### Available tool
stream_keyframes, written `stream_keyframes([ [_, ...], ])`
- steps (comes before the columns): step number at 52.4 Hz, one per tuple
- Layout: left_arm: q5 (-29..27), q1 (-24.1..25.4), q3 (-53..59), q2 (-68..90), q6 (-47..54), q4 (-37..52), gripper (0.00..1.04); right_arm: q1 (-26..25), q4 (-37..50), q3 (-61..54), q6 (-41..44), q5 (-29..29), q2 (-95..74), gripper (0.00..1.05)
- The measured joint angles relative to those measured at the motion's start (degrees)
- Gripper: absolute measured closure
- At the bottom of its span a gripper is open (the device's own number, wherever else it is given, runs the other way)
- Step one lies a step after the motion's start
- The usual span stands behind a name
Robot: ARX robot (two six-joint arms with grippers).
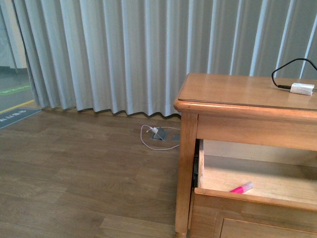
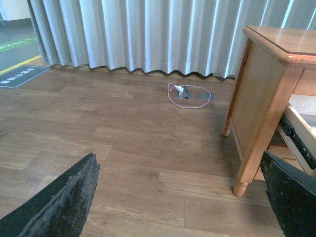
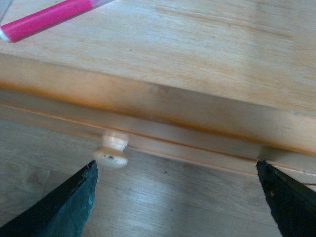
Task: Place pink marker in drawer with both arms
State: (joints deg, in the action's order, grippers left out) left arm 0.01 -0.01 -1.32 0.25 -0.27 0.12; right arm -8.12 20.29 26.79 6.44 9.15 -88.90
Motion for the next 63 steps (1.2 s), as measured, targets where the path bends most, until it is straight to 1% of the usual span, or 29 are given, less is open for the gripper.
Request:
stream_keyframes([
  [7,0.00,0.00,0.00,0.00,0.02,0.00,0.06,1.88,6.80,1.49,-1.90,-4.09,-4.85,0.08],
  [13,0.00,0.02,0.00,0.00,0.02,0.00,0.06,3.06,13.09,5.42,-4.39,-7.26,-10.34,0.08],
  [18,0.00,0.00,0.00,0.00,0.02,0.00,0.06,3.85,16.33,9.11,-5.90,-9.79,-14.93,0.08],
  [28,0.00,0.02,0.00,0.00,0.02,0.00,0.06,5.35,20.00,16.00,-8.15,-14.05,-21.51,0.08],
  [33,0.00,0.00,0.00,0.00,0.02,0.00,0.06,5.86,20.50,19.23,-9.22,-15.47,-24.15,0.08],
  [49,0.00,0.02,0.00,0.00,0.02,0.00,0.06,6.60,22.77,27.04,-11.13,-17.42,-31.08,0.08],
  [63,0.00,0.00,0.00,0.00,0.02,0.00,0.06,6.95,26.08,28.79,-12.07,-18.97,-33.40,0.08],
])
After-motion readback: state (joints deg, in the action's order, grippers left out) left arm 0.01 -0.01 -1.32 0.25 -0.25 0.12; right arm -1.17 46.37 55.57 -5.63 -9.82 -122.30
